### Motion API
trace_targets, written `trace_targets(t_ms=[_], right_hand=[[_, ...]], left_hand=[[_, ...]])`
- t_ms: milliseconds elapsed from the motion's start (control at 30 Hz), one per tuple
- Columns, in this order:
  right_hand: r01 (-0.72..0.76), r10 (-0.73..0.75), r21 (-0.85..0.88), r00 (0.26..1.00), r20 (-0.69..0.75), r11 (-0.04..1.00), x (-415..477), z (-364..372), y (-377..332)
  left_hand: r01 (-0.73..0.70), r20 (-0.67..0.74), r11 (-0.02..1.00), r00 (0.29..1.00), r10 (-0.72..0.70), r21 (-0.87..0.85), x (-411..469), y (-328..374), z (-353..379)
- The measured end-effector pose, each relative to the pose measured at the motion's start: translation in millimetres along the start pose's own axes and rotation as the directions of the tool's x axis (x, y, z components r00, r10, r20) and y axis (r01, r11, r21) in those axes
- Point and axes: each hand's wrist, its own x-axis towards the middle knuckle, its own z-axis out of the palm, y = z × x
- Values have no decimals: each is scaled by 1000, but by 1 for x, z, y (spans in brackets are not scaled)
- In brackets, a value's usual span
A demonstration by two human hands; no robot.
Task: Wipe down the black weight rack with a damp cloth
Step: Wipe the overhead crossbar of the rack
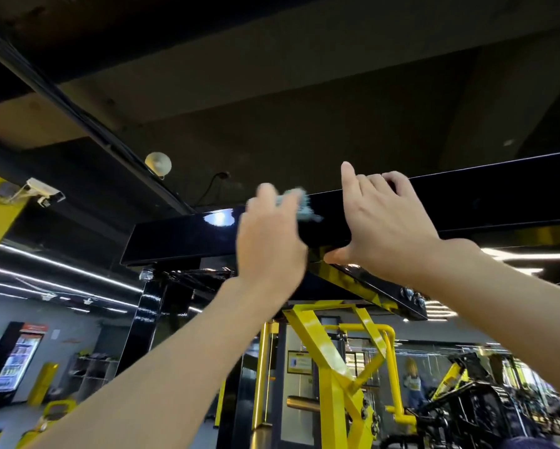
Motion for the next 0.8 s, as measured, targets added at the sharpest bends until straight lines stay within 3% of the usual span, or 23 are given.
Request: trace_targets(t_ms=[133, 200, 267, 367, 467, 500, 533, 667, 700, 800], right_hand=[[8, -12, 55, 997, 76, 998, 0, -7, 3], [1, -16, 149, 995, 98, 989, -3, -14, 4], [-2, -13, 278, 999, 51, 960, -4, -21, -1], [43, -15, 451, 998, -65, 891, -3, -28, -14], [40, 41, 644, 993, -110, 764, 0, -36, -23], [41, 56, 657, 991, -125, 753, 1, -38, -24], [39, 66, 661, 989, -133, 749, 1, -39, -26], [1, 137, 709, 981, -138, 705, 1, -40, -26], [-17, 158, 719, 979, -130, 695, 1, -39, -25], [-63, 225, 744, 967, -118, 665, 0, -39, -19]], left_hand=[[-187, 26, 973, 981, 192, -134, 9, 5, -1], [-152, 2, 945, 987, 160, -291, 12, -6, -8], [-32, -5, 848, 999, 34, -529, 11, -3, -21], [212, 134, 599, 976, -173, -772, 14, 12, -33], [408, 374, 168, 906, -198, -898, 21, 20, -43], [451, 427, 86, 880, -206, -888, 23, 21, -46], [485, 458, 84, 861, -219, -871, 23, 22, -49], [465, 405, 409, 885, -231, -785, 24, 20, -55], [458, 405, 437, 889, -215, -774, 25, 18, -56], [505, 523, 382, 850, -64, -774, 26, 17, -58]])
